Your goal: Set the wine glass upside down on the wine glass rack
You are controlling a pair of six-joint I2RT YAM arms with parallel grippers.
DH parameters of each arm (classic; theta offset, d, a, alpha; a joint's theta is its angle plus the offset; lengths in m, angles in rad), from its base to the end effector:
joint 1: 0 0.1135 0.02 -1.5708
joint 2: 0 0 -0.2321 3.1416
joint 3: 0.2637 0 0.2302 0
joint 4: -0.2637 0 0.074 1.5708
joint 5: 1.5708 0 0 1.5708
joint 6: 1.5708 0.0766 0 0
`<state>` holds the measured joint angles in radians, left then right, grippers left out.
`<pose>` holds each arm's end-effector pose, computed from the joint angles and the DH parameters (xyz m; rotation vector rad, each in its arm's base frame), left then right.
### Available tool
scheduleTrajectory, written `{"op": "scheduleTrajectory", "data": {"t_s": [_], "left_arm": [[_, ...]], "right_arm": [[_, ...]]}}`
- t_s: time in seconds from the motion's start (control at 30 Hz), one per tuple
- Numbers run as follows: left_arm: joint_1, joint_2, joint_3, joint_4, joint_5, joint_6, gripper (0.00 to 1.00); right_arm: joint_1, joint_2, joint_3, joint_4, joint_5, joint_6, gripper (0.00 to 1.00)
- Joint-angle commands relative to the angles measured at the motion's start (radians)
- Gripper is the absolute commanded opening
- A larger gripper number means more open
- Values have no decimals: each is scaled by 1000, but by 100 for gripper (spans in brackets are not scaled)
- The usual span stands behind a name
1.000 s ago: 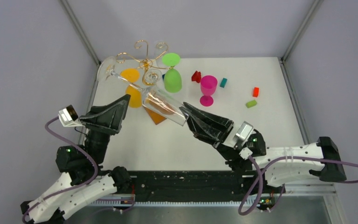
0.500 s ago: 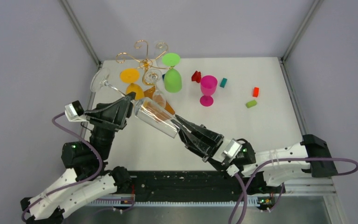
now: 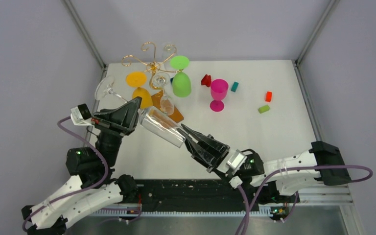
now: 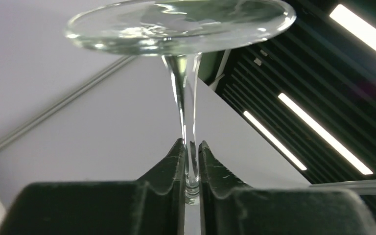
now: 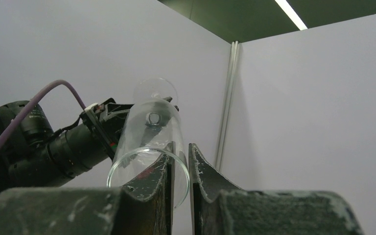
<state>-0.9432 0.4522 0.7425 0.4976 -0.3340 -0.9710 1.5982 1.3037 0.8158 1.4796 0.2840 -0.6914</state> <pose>0.0851 -0.0745 0.4398 -0.3718 0.8755 -1.6587 0.0142 0.2644 0.4097 -0.4210 0.5025 0.7930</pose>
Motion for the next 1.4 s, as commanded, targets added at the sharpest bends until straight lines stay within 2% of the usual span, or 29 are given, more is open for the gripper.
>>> {"op": "scheduleTrajectory", "data": {"t_s": [0.0, 0.07, 0.3, 0.43, 0.83, 0.93, 1.0, 1.23, 1.3, 1.37], "left_arm": [[3, 18, 35, 23, 19, -4, 6], [3, 22, 37, 18, 23, -6, 0], [3, 19, 49, 33, 50, 67, 0], [3, -7, 75, -18, 17, 134, 0], [3, -64, 95, -31, -53, 226, 0], [3, -84, 111, -67, -84, 290, 0], [4, -93, 166, -190, -112, 377, 0], [3, 23, 475, -834, -262, 689, 0], [3, 44, 486, -912, -311, 743, 0], [3, 41, 429, -930, -380, 807, 0]], "right_arm": [[18, 0, -1, 239, 3, -12, 0], [18, 3, -3, 241, 6, -18, 0], [20, 3, -11, 241, 50, -24, 0], [20, -11, -30, 241, 103, -40, 8], [20, -53, -134, 241, 155, -60, 56], [19, -74, -184, 240, 173, -30, 62], [19, -93, -215, 241, 208, -1, 63], [15, -161, -204, 97, 405, -25, 64], [13, -194, -187, 53, 480, -53, 64], [7, -261, -164, -29, 593, -13, 64]]}}
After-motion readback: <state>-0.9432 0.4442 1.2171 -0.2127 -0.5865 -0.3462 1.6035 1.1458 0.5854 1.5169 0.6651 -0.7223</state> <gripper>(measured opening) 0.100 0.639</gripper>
